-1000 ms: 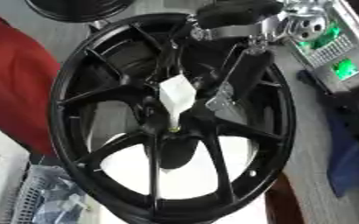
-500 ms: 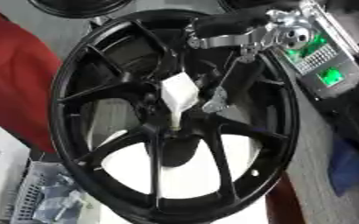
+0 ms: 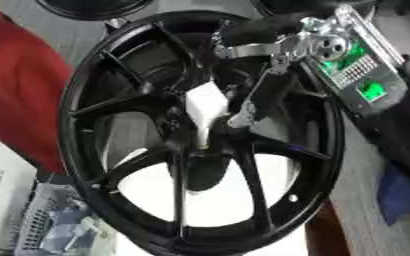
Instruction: Pull the pin out of the wheel hub.
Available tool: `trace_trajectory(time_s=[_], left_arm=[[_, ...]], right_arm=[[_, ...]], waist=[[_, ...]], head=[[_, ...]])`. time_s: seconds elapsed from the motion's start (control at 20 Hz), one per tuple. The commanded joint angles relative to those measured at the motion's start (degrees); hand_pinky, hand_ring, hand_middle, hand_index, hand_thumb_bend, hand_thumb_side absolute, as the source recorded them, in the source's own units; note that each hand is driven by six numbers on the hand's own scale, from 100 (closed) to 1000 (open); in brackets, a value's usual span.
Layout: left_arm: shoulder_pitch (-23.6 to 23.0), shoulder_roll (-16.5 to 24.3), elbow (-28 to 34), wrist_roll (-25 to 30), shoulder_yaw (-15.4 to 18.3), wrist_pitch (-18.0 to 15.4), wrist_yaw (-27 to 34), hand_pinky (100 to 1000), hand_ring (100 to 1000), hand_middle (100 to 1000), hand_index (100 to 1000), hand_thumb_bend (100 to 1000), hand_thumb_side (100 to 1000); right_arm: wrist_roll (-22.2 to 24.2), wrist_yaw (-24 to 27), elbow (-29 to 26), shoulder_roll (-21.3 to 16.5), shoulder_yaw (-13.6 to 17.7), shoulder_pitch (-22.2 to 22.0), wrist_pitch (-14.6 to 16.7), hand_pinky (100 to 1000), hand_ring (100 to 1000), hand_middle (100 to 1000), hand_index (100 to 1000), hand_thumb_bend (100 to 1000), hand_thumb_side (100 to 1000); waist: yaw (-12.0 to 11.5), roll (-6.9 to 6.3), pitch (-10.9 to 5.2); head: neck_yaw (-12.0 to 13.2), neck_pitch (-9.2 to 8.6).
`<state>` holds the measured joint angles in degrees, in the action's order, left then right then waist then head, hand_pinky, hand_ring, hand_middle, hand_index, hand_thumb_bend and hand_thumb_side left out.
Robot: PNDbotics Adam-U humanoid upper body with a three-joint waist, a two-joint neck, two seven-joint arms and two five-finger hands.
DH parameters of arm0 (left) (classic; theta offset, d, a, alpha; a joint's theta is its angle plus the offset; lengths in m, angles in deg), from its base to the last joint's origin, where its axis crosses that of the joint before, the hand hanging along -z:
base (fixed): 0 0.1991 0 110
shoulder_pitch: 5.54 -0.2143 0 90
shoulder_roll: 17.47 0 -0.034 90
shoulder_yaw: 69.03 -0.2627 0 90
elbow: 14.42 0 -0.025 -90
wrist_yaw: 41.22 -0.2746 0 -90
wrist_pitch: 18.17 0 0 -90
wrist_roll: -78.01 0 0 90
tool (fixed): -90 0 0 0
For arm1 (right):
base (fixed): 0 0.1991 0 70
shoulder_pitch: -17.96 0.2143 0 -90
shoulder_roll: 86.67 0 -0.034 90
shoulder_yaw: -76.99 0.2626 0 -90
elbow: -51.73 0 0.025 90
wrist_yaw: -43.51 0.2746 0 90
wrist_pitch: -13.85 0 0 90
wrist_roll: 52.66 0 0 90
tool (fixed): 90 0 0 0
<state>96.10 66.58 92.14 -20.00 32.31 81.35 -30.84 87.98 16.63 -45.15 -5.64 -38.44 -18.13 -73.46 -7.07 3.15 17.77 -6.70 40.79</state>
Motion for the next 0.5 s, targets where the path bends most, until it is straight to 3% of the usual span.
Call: trace_trajectory(time_s=[0.05,0.35,0.5], left_arm=[[0.50,0.72,0.64,0.29,0.37,-0.05,-0.14,750,599,523,721,397,609],[0.57,0.68,0.65,0.23,0.46,-0.05,-0.11,752,601,522,721,399,611],[0.55,0.66,0.65,0.22,0.51,-0.04,-0.11,752,601,521,720,400,611]], right_arm=[[-0.20,0.62,-0.69,-0.91,0.81,1.21,-0.86,822,746,589,756,374,264],[-1.02,1.42,-0.34,-0.68,0.53,1.08,-2.81,811,697,461,631,295,130],[-1.26,2.77,0.07,-0.56,0.37,1.00,-3.78,801,667,408,569,239,113]], waist=[[0.00,-0.35,-0.91],[-0.23,-0.37,-0.84],[-0.35,-0.35,-0.79]], head=[[-0.08,-0.10],[-0.25,-0.30],[-0.25,-0.27]])
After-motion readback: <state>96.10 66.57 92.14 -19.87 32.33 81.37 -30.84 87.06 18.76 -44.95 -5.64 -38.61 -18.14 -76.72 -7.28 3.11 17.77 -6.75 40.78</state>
